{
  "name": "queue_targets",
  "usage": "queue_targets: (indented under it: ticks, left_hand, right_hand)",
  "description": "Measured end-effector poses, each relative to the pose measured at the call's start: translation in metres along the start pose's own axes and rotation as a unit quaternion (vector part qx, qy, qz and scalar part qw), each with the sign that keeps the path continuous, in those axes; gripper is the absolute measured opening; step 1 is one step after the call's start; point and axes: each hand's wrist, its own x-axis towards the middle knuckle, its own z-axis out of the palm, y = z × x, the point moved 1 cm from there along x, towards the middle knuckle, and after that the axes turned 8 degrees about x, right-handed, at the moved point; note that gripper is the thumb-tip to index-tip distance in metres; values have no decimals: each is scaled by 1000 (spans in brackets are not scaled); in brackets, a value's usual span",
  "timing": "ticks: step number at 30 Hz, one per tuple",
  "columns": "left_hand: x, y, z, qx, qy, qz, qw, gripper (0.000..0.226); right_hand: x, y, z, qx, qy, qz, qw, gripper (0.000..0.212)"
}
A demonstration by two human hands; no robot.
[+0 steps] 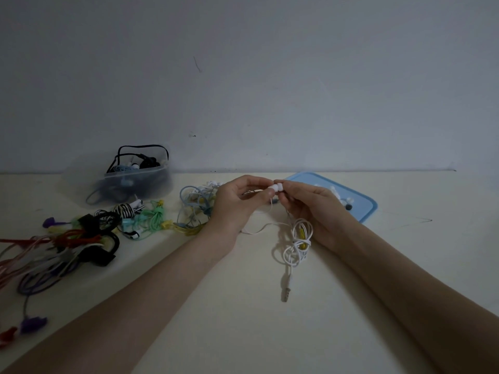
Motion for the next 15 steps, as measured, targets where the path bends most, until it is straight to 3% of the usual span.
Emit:
queue_targets:
  ticks: [10, 15]
  left_hand:
    - [1, 0, 0, -32, -3, -21, 999, 10]
    - [-1, 4, 3, -140, -32, -68, 987, 9]
  right_hand:
    - [-2, -6, 2, 24, -16, 29, 999, 20]
    - [-2, -7, 3, 25, -25, 32, 999, 14]
